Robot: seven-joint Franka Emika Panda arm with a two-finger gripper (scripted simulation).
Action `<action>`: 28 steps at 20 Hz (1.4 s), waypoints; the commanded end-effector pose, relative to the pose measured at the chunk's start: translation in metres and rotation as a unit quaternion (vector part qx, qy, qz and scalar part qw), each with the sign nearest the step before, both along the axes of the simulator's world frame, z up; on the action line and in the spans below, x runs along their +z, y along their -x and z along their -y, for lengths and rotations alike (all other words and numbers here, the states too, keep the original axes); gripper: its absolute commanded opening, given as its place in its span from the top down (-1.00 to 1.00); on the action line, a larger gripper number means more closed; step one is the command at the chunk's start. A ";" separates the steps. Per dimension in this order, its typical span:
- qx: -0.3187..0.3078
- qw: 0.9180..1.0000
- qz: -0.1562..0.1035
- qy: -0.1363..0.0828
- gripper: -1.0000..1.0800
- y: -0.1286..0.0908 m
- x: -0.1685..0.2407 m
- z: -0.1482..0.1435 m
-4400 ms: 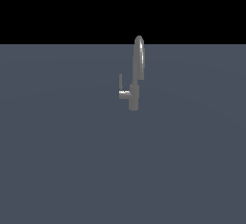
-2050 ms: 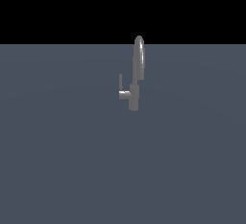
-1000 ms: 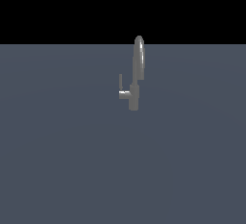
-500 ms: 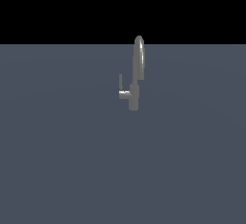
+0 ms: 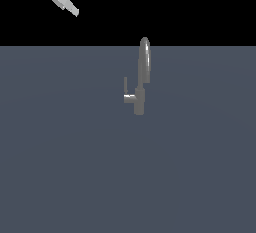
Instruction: Turn on the faucet by rotating a designated handle.
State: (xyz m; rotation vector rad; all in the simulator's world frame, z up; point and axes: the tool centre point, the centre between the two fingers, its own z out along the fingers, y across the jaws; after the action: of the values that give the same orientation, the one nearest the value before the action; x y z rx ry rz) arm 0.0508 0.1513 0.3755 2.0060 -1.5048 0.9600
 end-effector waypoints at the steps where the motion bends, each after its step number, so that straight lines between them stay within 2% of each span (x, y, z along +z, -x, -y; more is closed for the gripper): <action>1: -0.025 1.000 -0.005 -0.003 1.00 -0.018 -0.038 0.021; 7: -0.086 0.996 -0.017 -0.013 1.00 -0.046 -0.123 0.076; 14: -0.135 0.990 -0.028 -0.025 1.00 -0.055 -0.190 0.124; 20: -0.155 0.987 -0.032 -0.030 1.00 -0.056 -0.216 0.143; 28: -0.156 0.987 -0.032 -0.030 1.00 -0.051 -0.216 0.144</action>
State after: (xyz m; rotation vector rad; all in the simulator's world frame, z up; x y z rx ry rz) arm 0.1041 0.0065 0.1589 1.7497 -1.7646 0.7220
